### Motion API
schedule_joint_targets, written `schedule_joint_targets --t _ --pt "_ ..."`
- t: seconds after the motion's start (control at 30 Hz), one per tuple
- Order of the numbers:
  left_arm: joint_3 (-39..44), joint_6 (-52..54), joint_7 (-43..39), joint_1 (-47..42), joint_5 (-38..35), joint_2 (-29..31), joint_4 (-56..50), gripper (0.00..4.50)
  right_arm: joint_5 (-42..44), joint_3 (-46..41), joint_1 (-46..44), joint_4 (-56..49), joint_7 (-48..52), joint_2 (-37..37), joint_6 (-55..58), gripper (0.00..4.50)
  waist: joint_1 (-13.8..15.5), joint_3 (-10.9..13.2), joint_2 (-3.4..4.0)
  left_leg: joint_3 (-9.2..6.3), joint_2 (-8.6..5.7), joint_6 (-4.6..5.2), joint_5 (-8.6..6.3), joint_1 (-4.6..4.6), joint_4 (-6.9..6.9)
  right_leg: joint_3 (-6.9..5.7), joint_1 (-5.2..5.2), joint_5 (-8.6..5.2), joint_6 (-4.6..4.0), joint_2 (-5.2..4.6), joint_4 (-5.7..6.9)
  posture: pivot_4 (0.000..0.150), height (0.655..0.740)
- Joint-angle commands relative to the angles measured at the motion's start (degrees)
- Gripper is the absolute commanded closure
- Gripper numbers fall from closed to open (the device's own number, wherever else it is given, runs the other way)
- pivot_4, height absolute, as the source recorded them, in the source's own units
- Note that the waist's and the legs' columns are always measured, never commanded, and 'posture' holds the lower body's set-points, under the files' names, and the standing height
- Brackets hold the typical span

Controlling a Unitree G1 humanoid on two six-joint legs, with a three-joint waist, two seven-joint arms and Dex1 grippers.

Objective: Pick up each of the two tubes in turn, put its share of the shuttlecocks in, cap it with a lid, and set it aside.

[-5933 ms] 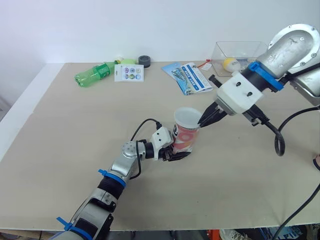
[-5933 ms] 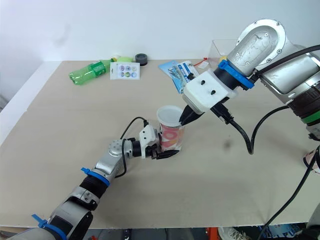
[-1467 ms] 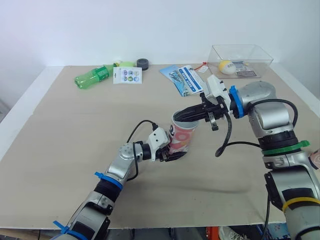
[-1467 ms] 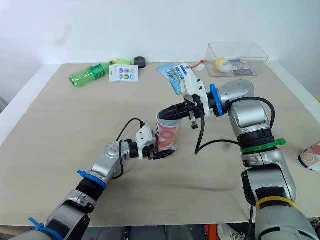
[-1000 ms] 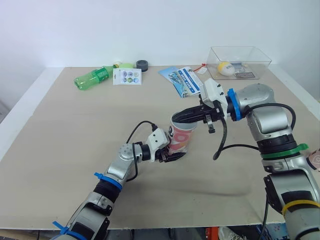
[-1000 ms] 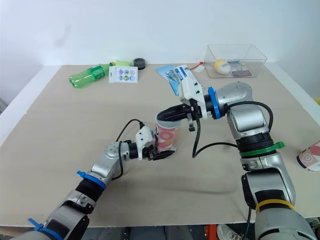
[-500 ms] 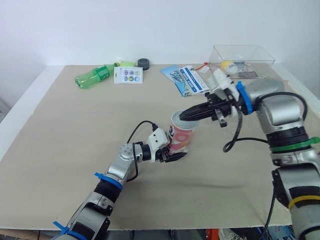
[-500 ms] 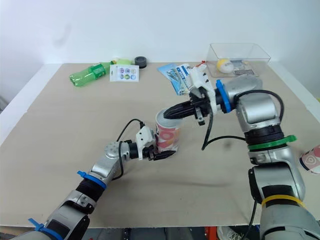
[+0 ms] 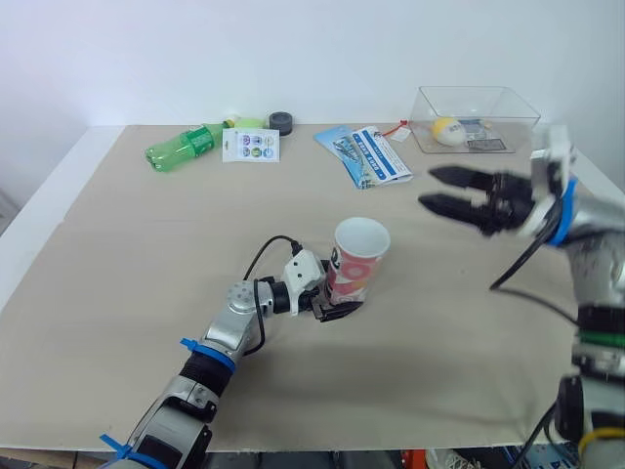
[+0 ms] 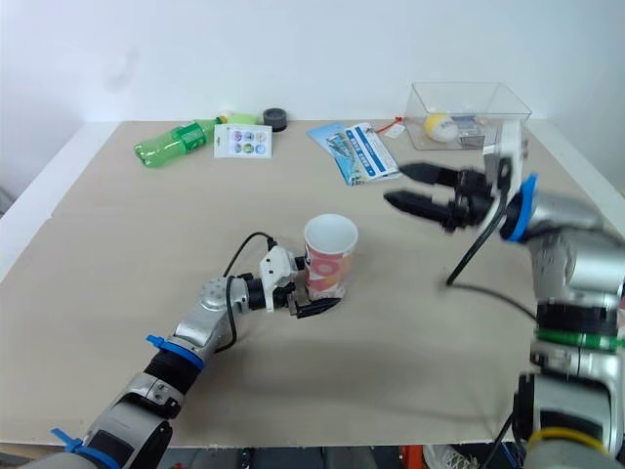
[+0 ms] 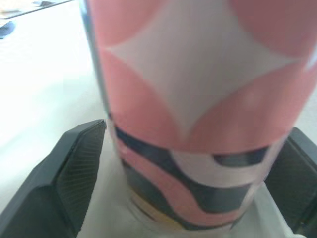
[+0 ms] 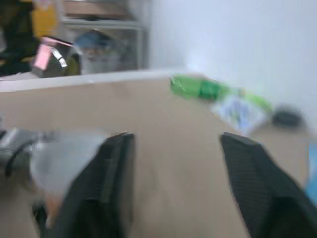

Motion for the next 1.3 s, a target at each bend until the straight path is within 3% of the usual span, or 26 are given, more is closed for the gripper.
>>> schedule_joint_targets --t 0.03,0.23,0.37,0.87,1.3 --pt "1.11 -0.76 -1.07 0.4 -0.87 1.59 -1.51 0.0 -1.62 -1.43 7.41 -6.52 -3.24 0.9 -5.26 0.03 -0.12 0.02 0.02 -0.02 0.0 0.0 0.0 -0.01 -0.01 -0.01 -0.01 -0.01 0.01 0.01 0.0 0.15 0.74" --pt "1.87 -1.25 -4.36 1.1 -1.96 6.06 -3.82 0.0 -4.06 4.62 18.02 -9.83 -3.45 4.66 -9.6 0.03 -0.66 0.04 0.01 -0.01 0.02 0.0 0.0 0.09 0.02 0.01 0.04 0.06 0.02 0.05 0.01 0.15 0.74" --pt "2.09 -1.3 -6.24 2.14 -2.42 8.5 -6.43 0.0 -5.63 9.4 19.87 -9.63 -2.84 7.18 -12.76 0.03 -0.89 0.04 0.01 0.02 0.02 -0.02 0.02 0.09 0.05 0.02 0.04 0.08 0.0 0.04 0.01 0.15 0.74" --pt "5.79 12.03 -5.27 15.1 -11.76 15.88 -32.75 0.0 -13.2 17.89 11.88 4.31 -4.87 14.5 -24.47 0.03 -1.27 0.13 -0.15 -0.02 0.07 -0.03 0.02 0.06 0.01 -0.02 0.04 0.04 -0.04 0.04 0.01 0.15 0.74" --pt "4.88 13.66 -3.65 17.96 -11.47 18.24 -36.07 0.0 -14.8 20.56 6.6 12.0 -2.42 17.68 -28.95 0.03 -1.38 0.15 -0.17 -0.01 0.08 -0.03 0.02 0.08 0.02 -0.02 0.05 0.04 -0.1 0.05 0.01 0.15 0.74"
